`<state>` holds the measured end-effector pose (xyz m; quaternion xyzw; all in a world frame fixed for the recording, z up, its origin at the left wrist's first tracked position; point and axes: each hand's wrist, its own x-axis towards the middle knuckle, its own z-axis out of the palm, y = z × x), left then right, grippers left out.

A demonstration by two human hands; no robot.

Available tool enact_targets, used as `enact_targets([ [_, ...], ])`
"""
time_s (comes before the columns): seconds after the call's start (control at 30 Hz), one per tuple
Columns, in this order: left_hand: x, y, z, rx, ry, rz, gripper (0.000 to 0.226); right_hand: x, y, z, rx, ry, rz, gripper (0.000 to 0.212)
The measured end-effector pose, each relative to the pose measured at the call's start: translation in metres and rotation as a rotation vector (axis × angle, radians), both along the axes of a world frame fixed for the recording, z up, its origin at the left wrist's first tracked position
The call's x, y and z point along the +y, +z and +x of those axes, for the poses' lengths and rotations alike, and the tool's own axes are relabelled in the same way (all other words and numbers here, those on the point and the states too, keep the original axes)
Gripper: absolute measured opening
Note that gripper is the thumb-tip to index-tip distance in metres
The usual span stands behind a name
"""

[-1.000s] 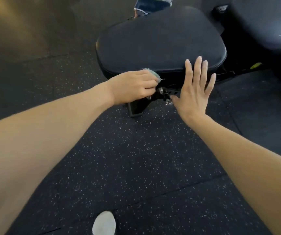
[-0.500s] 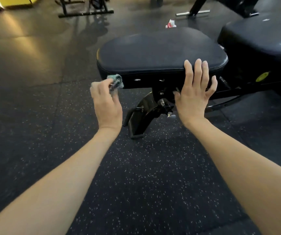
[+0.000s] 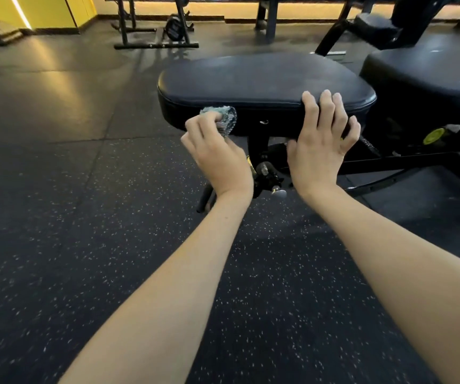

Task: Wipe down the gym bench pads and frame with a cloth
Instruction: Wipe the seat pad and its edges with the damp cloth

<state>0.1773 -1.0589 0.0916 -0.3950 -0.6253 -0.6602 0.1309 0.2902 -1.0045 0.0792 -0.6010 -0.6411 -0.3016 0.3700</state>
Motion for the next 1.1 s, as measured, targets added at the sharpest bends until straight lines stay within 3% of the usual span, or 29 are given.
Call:
enact_targets([
  [0.17, 0.001, -0.006, 0.02, 0.082, -0.123, -0.034, 0.04, -0.007, 0.004, 0.01, -0.016, 0.086, -0.042, 0.087],
  [0.33, -0.015, -0.003, 0.031, 0.35, -0.517, -0.109, 0.039, -0.013, 0.008, 0.015, -0.013, 0.146, -0.094, 0.08],
  [0.5, -0.022, 0.014, 0.014, 0.217, -0.3, -0.015, 0.028, -0.023, 0.013, 0.017, -0.04, 0.152, -0.163, 0.091],
  [0.63, -0.02, 0.013, -0.027, -0.024, -0.055, 0.0, 0.025, -0.028, 0.018, 0.019, -0.033, 0.184, -0.23, 0.087],
  [0.77, -0.01, 0.011, -0.024, -0.135, 0.002, -0.03, 0.028, -0.036, 0.024, 0.022, 0.054, 0.276, -0.311, 0.087],
  [0.87, -0.008, 0.013, -0.006, -0.15, 0.004, -0.032, 0.03, -0.043, 0.027, 0.029, 0.102, 0.293, -0.29, 0.082],
  [1.1, -0.01, 0.009, 0.04, -0.048, -0.257, -0.148, 0.036, -0.052, 0.024, 0.037, 0.205, 0.229, -0.337, 0.081],
])
